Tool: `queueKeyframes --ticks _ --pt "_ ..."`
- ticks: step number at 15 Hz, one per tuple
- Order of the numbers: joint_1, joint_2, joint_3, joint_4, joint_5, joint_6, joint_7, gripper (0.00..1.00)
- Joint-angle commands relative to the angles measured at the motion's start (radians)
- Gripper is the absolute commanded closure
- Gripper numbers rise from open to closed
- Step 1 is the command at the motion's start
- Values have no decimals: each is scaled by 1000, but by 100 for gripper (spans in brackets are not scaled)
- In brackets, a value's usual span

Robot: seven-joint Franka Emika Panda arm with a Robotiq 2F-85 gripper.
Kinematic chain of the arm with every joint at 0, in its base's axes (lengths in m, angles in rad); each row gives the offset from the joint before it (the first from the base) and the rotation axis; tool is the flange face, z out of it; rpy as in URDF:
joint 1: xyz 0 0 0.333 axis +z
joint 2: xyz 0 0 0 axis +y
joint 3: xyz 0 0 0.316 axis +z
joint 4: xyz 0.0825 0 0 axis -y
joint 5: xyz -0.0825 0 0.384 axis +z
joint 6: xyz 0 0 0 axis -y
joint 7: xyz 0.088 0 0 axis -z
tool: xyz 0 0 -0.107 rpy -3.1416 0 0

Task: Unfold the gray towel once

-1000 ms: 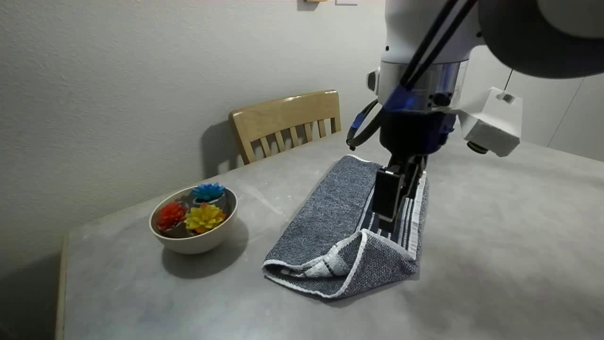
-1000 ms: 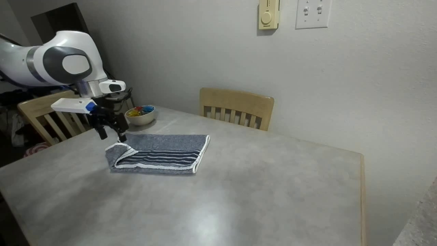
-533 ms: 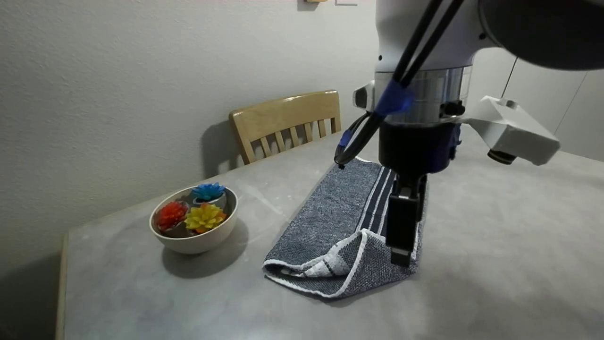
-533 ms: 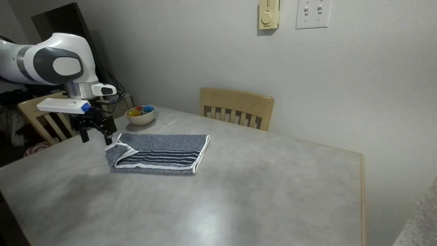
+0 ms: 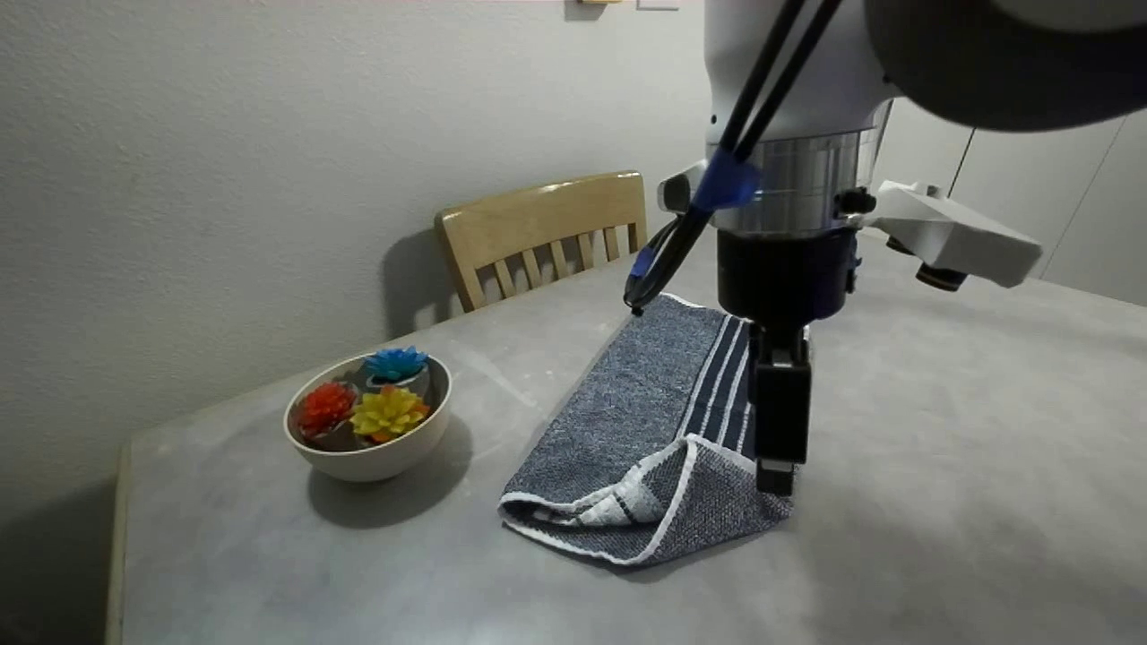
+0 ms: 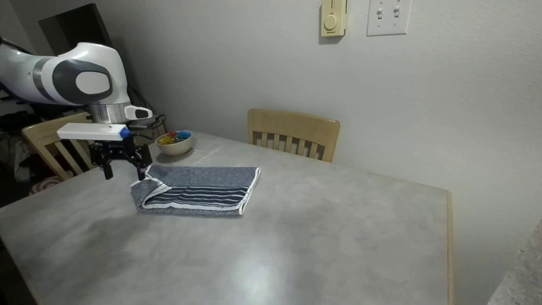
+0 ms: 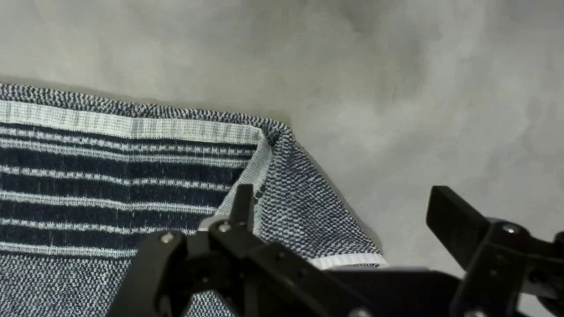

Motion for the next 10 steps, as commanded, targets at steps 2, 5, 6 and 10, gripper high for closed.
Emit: queueKeyframes --ticks 2,5,6,10 --pt "-31 94 7 85 12 -39 -64 0" --pt "-29 145 5 129 4 -59 -58 0" --pt "-26 158 5 143 2 -69 -51 0" --pt "-23 204 0 186 -4 -92 -44 0"
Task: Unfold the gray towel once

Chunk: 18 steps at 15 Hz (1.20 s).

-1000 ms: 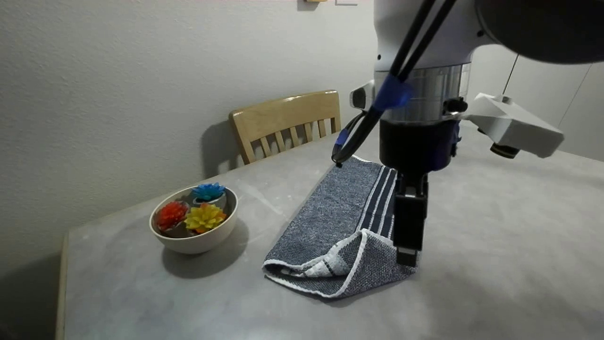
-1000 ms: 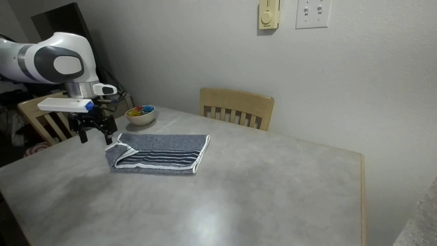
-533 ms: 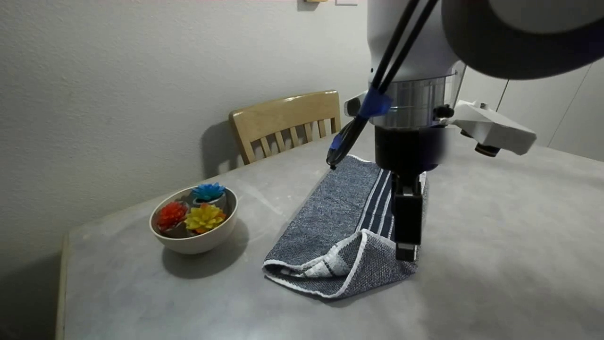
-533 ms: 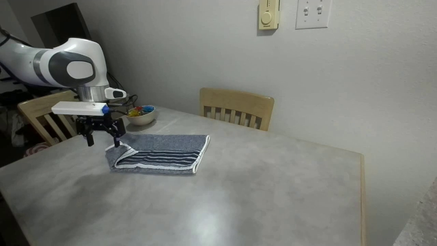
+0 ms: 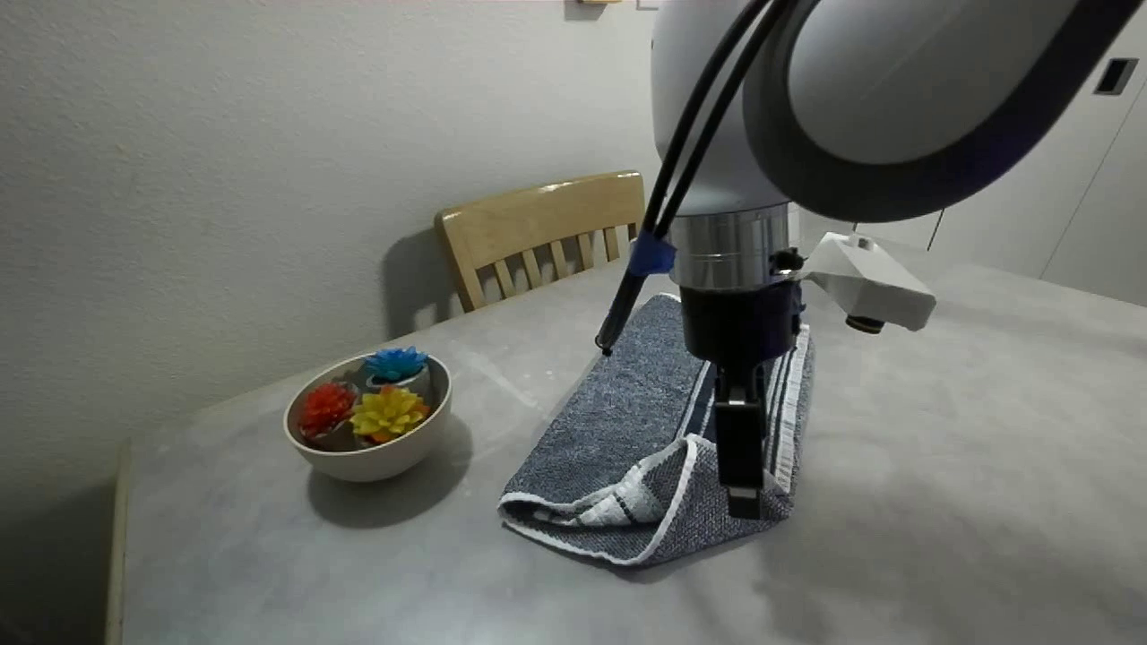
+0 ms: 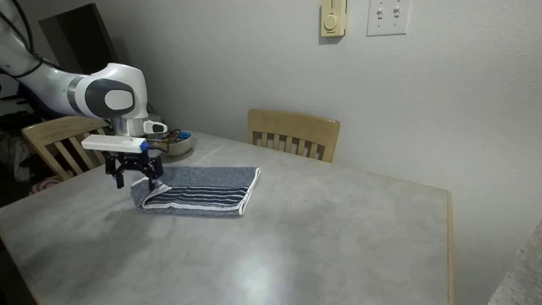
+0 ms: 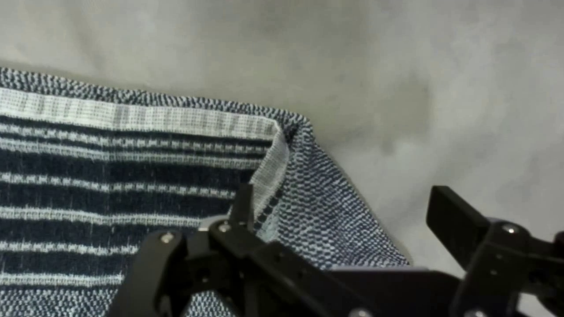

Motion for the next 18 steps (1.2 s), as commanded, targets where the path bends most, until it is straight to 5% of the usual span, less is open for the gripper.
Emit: queueKeyframes --ticks 1,9,10,12,18 --pt "-4 47 -1 59 -5 -44 -5 0" --pt "-1 96 -8 94 -12 -52 9 1" --pt "1 102 -9 98 -12 -52 14 26" --pt "2 109 -10 104 -13 -57 18 31" --pt "5 123 -10 124 -9 -67 38 75"
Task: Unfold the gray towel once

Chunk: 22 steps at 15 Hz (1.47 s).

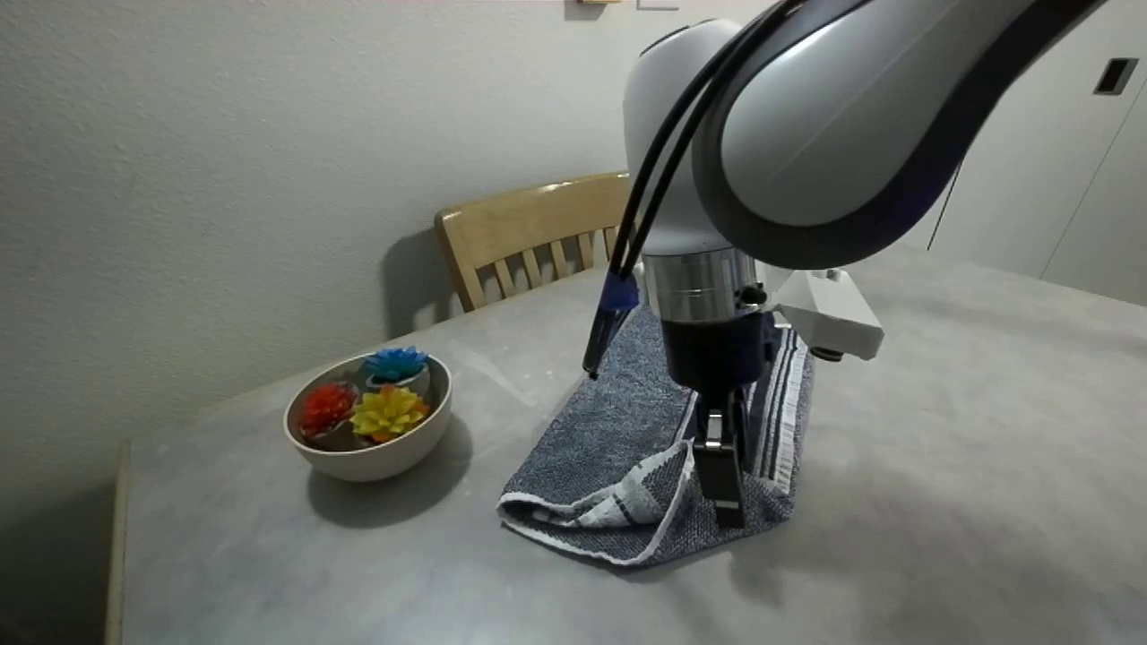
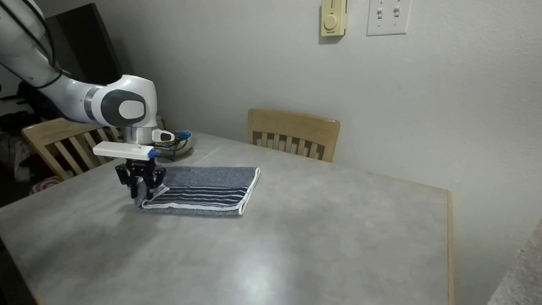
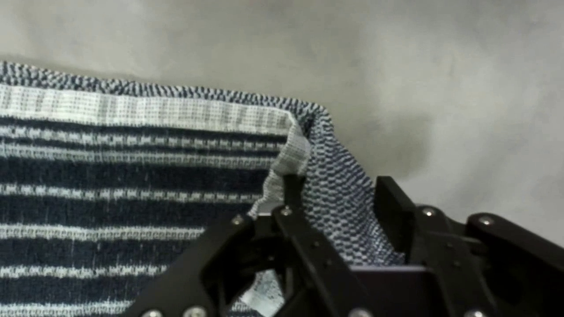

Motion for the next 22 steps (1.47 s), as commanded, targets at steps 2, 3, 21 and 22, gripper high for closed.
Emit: queueKeyframes --ticks 2,3,21,22 --pt "15 13 -11 27 -6 -14 62 89" --pt "30 5 -21 15 -12 13 107 95" --pt "665 -18 -391 -59 -672 38 1438 99" --pt "656 -21 -366 -52 -678 3 1448 99"
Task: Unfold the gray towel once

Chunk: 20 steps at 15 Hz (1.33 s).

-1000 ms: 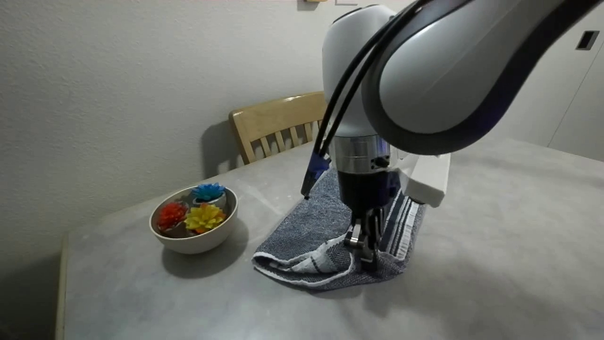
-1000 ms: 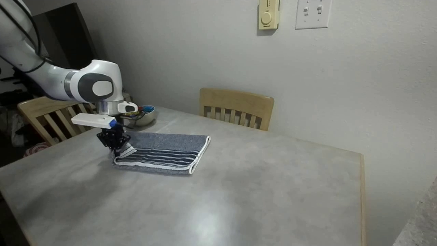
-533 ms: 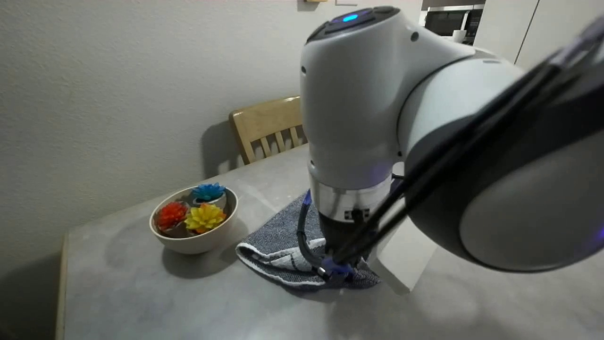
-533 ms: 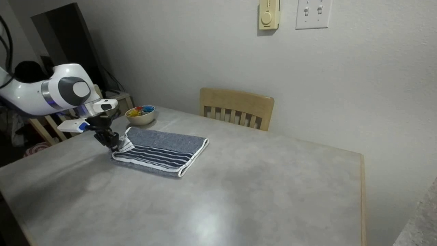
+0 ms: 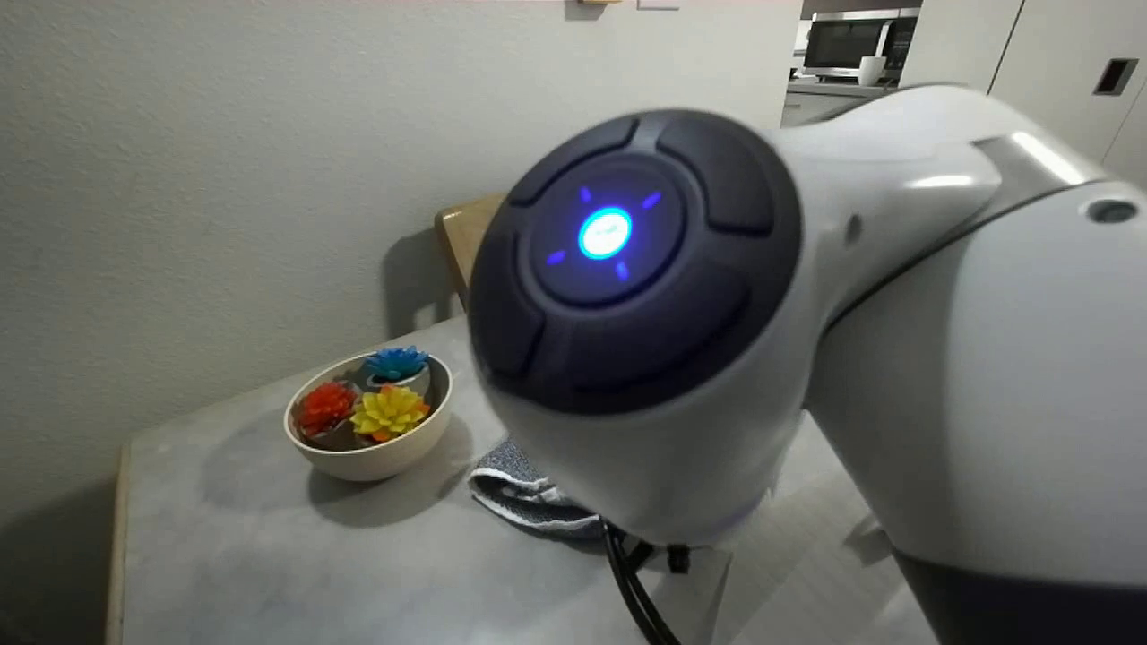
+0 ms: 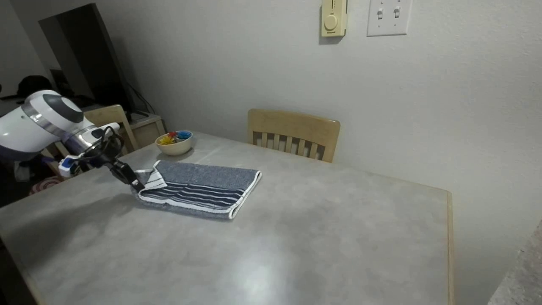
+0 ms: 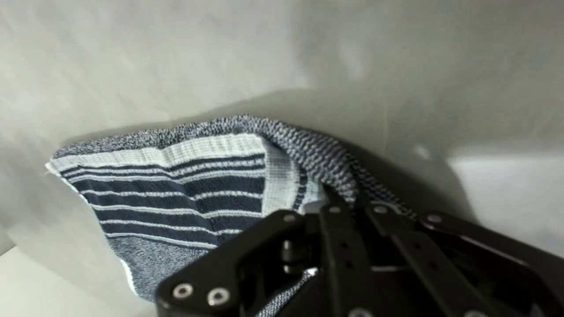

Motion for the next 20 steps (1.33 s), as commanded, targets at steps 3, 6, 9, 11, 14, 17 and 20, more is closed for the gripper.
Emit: queueKeyframes --ticks 3,6,9,11,14,17,20 --pt "-40 -26 108 18 -42 -120 35 99" --pt "-85 -24 158 22 -17 -95 2 62" --pt "-117 -13 185 28 -24 -110 -1 42" --pt "-141 -3 197 36 -20 -120 -18 27" --pt "-185 -8 231 34 7 -99 -68 5" --pt "-220 -12 256 45 17 -111 -121 0" --pt "-315 -59 329 10 125 -52 -318 0"
